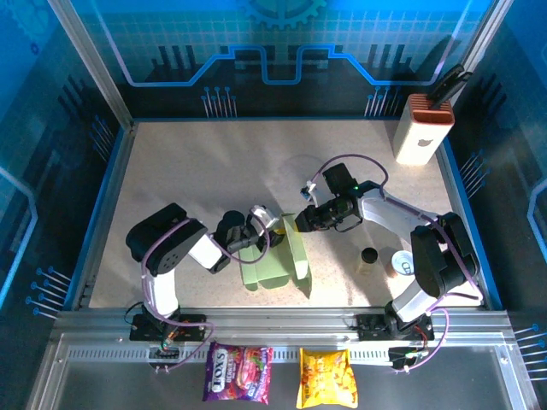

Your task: Fold the paper box

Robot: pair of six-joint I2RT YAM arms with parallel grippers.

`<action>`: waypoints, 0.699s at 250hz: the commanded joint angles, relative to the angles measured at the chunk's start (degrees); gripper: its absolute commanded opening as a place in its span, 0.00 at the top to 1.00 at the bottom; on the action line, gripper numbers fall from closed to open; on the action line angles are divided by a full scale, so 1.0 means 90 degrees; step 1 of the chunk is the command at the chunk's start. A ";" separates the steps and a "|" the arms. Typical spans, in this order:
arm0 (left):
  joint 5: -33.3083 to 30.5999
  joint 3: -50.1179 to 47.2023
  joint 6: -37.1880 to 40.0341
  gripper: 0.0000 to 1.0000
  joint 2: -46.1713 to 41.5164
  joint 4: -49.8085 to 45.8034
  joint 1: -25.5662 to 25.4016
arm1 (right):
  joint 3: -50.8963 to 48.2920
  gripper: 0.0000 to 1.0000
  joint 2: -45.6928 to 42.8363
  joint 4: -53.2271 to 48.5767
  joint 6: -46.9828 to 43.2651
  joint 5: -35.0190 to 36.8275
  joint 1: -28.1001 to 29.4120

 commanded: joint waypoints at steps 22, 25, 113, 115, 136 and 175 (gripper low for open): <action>0.0742 0.0205 -0.0066 0.48 0.0432 0.0788 0.0042 | 0.0056 0.72 0.0119 -0.0293 -0.0136 0.0180 -0.0079; 0.0745 0.0230 -0.0098 0.49 0.0451 0.0777 0.0045 | 0.0056 0.72 0.0118 -0.0306 -0.0137 0.0177 -0.0079; 0.0814 0.0292 -0.0078 0.85 0.0587 0.0792 0.0062 | 0.0106 0.71 0.0124 -0.0321 -0.0080 0.0213 -0.0089; 0.0804 0.0294 -0.0077 0.86 0.0581 0.0804 0.0062 | 0.0109 0.71 0.0121 -0.0321 -0.0075 0.0220 -0.0094; 0.0649 0.0236 -0.0119 0.90 0.0585 0.0957 0.0062 | 0.0133 0.67 0.0069 -0.0321 -0.0034 0.0244 -0.0089; 0.0252 0.0019 -0.0128 0.96 0.0491 0.1210 0.0042 | 0.0159 0.62 -0.0063 -0.0321 0.0058 0.0252 -0.0089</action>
